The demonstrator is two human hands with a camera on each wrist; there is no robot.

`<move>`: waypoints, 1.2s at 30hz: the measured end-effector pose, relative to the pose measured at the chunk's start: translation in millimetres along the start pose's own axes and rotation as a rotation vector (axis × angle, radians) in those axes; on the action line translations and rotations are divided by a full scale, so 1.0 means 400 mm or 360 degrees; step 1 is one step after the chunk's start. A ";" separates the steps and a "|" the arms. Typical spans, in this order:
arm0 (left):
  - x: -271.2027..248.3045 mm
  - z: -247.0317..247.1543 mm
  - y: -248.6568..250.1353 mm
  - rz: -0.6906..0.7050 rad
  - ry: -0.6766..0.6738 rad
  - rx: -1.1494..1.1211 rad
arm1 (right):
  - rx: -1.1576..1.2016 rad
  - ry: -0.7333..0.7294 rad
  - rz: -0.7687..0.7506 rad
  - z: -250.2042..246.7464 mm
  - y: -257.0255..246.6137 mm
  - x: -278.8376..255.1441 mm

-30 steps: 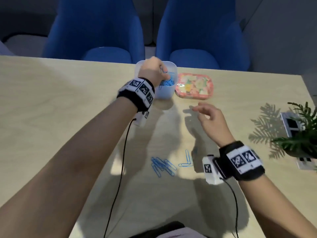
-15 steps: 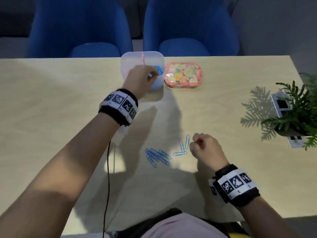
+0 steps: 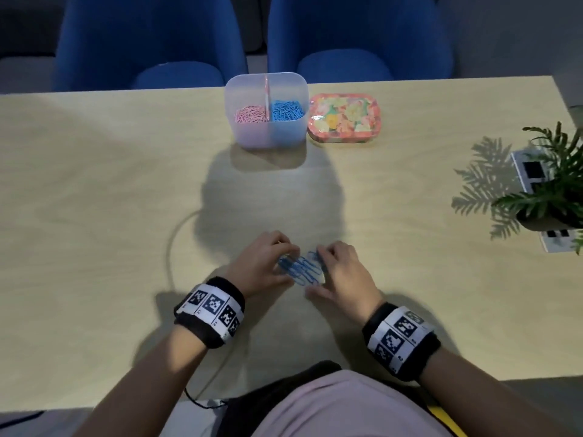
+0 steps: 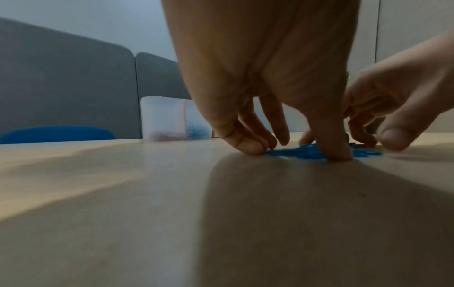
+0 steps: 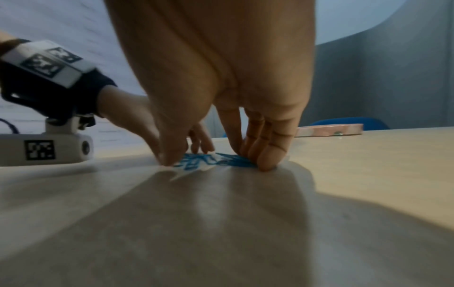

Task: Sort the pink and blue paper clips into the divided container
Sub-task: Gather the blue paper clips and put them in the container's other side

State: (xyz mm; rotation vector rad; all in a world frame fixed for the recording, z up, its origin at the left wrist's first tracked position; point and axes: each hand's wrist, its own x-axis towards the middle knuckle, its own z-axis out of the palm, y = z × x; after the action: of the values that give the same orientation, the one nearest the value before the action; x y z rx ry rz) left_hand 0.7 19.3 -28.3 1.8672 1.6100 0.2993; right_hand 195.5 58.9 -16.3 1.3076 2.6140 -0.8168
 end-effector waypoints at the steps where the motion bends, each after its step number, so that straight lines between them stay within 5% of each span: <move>1: 0.000 0.010 0.005 0.0006 0.0022 0.0028 | 0.0019 -0.0006 -0.0003 0.005 -0.011 -0.002; 8: -0.004 0.037 0.034 -0.0176 0.0131 0.0032 | 0.0133 -0.0012 0.0025 0.020 -0.044 0.007; 20: -0.007 -0.002 0.029 -0.0303 0.0011 0.0145 | -0.0268 -0.0264 -0.0029 -0.017 0.001 0.061; 29: 0.013 -0.012 0.071 -0.0205 -0.0325 0.0864 | -0.0350 -0.0139 -0.0011 -0.018 -0.013 0.098; 36: 0.002 0.002 0.062 -0.0214 -0.0067 0.0585 | -0.0062 -0.0142 0.0060 -0.006 0.016 0.106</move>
State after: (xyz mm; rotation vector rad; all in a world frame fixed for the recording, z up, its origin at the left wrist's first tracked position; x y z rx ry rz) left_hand 20.9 19.0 -14.3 1.9996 1.8467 -0.1020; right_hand 174.3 93.6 -30.6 1.2758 2.5163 -0.7952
